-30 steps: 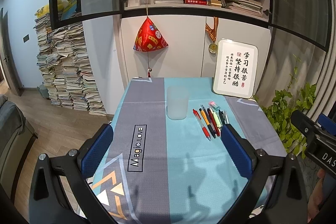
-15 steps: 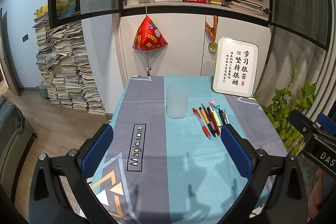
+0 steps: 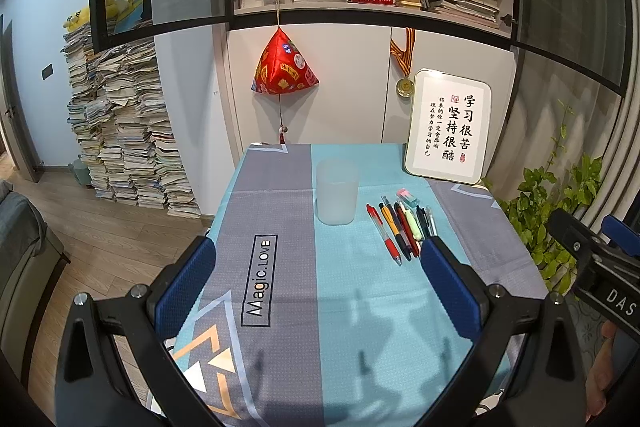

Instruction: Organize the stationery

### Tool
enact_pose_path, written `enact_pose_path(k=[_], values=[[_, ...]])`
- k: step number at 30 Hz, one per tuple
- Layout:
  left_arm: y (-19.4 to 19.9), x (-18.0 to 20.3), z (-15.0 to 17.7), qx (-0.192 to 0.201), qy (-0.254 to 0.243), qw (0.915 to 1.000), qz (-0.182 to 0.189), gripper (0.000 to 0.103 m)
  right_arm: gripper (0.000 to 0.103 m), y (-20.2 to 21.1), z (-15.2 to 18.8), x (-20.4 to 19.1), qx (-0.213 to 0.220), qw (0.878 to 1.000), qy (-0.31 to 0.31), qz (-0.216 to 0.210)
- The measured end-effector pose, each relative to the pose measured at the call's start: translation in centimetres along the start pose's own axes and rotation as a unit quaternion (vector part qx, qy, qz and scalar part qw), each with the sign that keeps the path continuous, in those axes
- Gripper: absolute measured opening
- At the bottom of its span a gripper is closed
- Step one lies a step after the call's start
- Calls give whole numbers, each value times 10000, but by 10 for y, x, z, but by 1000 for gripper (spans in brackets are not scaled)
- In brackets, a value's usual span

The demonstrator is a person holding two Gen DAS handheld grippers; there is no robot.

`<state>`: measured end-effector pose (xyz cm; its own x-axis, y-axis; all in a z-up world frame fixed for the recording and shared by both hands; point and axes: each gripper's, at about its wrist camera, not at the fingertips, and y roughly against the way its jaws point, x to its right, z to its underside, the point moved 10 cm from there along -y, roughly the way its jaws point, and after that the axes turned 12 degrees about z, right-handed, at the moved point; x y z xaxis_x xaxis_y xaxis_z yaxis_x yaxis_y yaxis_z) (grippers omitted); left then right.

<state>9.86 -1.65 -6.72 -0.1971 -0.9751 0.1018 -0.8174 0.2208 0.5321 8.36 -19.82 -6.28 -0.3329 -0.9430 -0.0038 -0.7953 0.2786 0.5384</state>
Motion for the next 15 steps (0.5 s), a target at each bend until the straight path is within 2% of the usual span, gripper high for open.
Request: enact_pose_path(k=[15], values=[[-6,-3,3,-76,30,10000,-5,102,101,-8,9,0,-111,9999,45,9]])
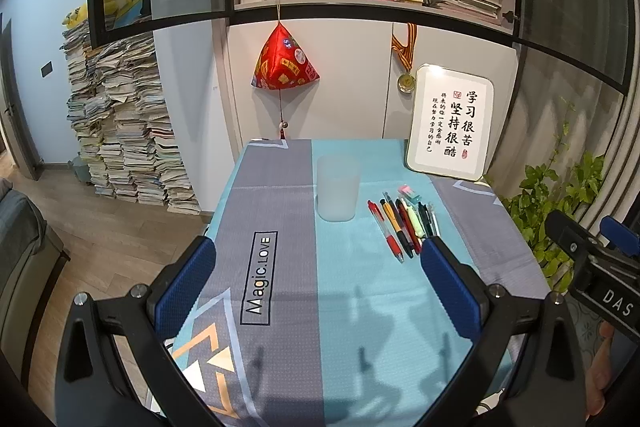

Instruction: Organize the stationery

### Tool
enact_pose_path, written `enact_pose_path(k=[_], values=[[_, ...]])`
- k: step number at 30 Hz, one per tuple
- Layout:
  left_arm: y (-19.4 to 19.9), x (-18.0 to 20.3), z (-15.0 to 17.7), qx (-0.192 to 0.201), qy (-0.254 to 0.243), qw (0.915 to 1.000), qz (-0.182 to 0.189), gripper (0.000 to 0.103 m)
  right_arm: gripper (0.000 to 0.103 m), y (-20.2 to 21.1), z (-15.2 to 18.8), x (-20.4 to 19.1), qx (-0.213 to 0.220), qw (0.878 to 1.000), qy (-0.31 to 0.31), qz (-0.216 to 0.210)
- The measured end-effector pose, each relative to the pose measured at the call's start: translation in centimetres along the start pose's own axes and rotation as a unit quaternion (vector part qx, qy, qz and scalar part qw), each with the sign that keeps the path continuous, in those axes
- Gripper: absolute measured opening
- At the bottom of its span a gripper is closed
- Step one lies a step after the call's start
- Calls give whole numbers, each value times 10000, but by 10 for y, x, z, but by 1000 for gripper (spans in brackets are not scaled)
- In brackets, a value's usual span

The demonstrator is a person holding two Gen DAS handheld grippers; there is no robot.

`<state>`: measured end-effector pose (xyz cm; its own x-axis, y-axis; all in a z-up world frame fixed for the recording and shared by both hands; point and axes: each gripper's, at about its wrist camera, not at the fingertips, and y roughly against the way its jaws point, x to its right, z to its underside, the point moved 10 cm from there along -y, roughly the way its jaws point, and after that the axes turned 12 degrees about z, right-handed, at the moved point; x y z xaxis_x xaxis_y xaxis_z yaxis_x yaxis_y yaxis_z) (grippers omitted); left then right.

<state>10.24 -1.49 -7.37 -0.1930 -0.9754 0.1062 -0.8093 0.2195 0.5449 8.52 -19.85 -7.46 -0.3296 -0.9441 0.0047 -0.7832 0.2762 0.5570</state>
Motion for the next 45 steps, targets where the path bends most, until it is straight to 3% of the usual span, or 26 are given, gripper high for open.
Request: enact_pose_path(k=[37,45], values=[[-13,2,-2,-75,-33,10000,8,102,101,-19,-3,-3,-255,9996,72,52],[-42,-1,10,-376,-45,9993,-79,102,101,-40,0,1,-478,9987,92,176]])
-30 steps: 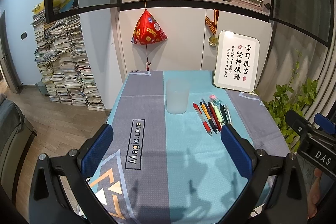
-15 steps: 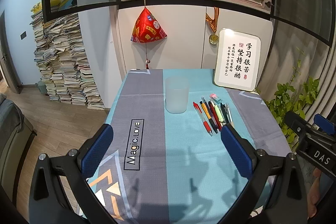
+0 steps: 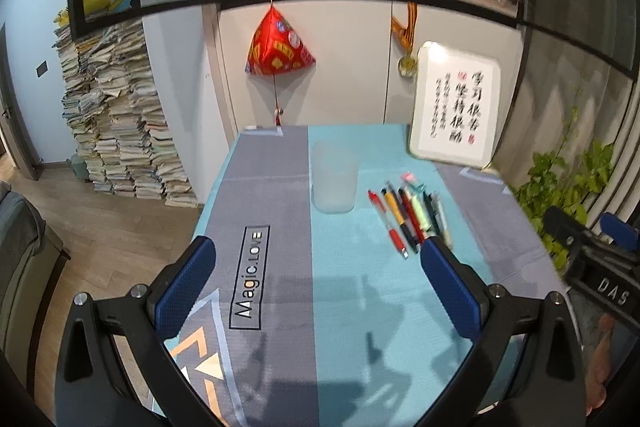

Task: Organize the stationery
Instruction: 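Grasp the red pen with the left tool while the right tool grasps the clear pen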

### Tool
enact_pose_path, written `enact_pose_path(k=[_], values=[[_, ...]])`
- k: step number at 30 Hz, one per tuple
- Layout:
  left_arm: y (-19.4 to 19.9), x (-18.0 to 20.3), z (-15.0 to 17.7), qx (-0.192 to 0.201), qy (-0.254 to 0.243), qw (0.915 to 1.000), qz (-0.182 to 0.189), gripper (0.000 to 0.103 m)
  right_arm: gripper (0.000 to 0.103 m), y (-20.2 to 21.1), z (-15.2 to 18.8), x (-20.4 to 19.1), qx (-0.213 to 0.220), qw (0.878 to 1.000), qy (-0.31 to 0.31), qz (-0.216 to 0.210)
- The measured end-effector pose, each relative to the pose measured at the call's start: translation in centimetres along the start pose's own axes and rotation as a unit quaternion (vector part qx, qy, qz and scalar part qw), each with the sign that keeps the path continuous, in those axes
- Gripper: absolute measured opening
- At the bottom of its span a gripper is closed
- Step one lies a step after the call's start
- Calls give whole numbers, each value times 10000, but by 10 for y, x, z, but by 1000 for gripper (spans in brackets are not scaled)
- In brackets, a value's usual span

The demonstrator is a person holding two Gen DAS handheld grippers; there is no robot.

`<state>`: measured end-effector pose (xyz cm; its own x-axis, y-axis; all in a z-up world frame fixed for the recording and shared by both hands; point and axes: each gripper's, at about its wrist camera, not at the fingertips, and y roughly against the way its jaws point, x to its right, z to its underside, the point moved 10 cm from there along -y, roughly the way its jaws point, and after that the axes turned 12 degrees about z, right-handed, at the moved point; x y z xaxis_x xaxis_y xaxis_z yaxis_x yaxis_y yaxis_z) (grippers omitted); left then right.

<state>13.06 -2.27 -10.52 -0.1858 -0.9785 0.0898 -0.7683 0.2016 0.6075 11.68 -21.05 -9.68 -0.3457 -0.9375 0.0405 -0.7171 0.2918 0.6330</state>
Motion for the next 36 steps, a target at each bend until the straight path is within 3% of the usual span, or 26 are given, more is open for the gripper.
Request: enact_pose_path(k=[4,6,8,11,18,29,32,36], values=[[-34,-6,13,-365,62,9993,-100,102,101,-31,8,5,-235,9996,37,163],[-56,-7,21,-591,61,9982,-83,101,94,-48,12,5,-329,9993,92,145],[-74,-5,27,-794,50,9968,-21,101,70,-66,18,3,-559,9984,116,49],[-98,3,34,-997,24,9949,160,96,47,-94,27,-5,-947,9952,124,-212],[-156,15,37,-1416,69,9887,492,79,38,-150,34,-27,-1279,9900,373,-455],[-211,21,32,-1740,131,9820,717,68,35,-209,34,-58,-1619,9823,612,-717],[-221,25,35,-1825,88,9803,749,66,27,-216,39,-68,-1718,9788,733,-841],[-225,30,33,-1789,70,9805,813,66,20,-219,40,-70,-1614,9802,976,-603]])
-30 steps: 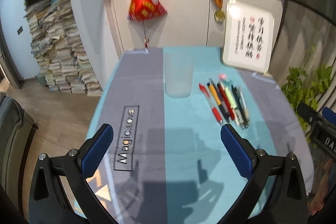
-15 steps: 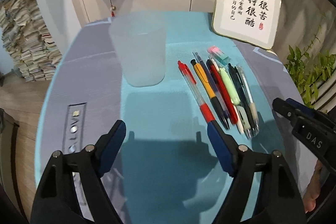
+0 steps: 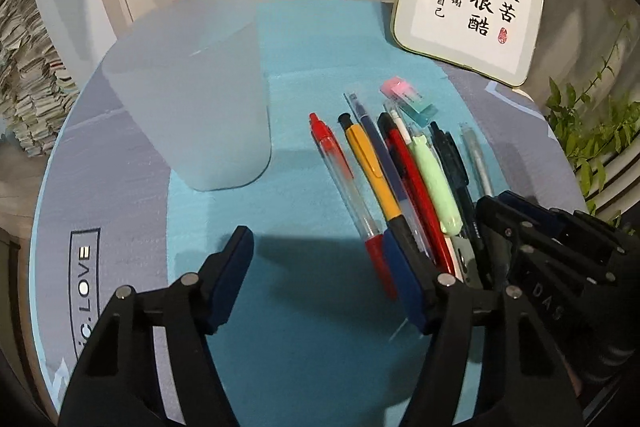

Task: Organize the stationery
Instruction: 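Grasp the red pen with the left tool while the right tool grasps the clear pen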

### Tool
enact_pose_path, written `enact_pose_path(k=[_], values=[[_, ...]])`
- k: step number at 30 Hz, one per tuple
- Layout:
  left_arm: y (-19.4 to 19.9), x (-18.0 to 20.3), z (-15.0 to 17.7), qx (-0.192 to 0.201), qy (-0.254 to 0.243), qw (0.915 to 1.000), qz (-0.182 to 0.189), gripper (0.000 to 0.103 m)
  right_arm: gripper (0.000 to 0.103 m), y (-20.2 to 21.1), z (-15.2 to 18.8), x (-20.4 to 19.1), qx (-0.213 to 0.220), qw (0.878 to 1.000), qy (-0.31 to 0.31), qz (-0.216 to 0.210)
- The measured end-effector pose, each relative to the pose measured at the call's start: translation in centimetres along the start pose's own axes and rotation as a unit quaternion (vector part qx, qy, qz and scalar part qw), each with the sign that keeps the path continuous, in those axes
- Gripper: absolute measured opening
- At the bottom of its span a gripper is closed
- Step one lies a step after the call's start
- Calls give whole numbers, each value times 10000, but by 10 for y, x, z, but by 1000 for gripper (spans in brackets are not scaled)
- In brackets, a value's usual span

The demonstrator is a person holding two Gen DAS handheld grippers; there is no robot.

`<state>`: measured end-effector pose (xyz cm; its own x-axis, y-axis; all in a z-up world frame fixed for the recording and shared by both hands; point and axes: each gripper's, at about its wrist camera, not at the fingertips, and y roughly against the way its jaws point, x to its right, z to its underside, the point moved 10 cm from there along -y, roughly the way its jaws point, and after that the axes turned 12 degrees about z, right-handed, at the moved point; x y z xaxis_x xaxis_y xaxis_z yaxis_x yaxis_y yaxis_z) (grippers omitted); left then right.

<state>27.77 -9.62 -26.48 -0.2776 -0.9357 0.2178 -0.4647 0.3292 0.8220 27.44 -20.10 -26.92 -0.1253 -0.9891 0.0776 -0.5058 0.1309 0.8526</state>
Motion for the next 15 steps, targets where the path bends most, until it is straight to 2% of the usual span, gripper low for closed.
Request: enact_pose_path(k=[3,4,7,8,10,15], values=[[-3,3,-1,-22,24,10000,34,64,17,0,-1,0,27,9999,64,106],[-5,5,-1,-55,74,9999,90,58,13,1,0,0,39,9999,89,135],[-14,8,-4,-176,195,9996,107,45,11,1,0,0,32,9999,105,87],[-15,8,-6,-154,158,9998,17,39,11,2,0,-1,12,10000,85,40],[-17,9,-9,-143,109,9998,-60,14,11,4,5,0,-29,10000,36,-79],[-9,7,1,-245,154,9996,20,9,11,13,12,7,-118,9994,-106,-298]])
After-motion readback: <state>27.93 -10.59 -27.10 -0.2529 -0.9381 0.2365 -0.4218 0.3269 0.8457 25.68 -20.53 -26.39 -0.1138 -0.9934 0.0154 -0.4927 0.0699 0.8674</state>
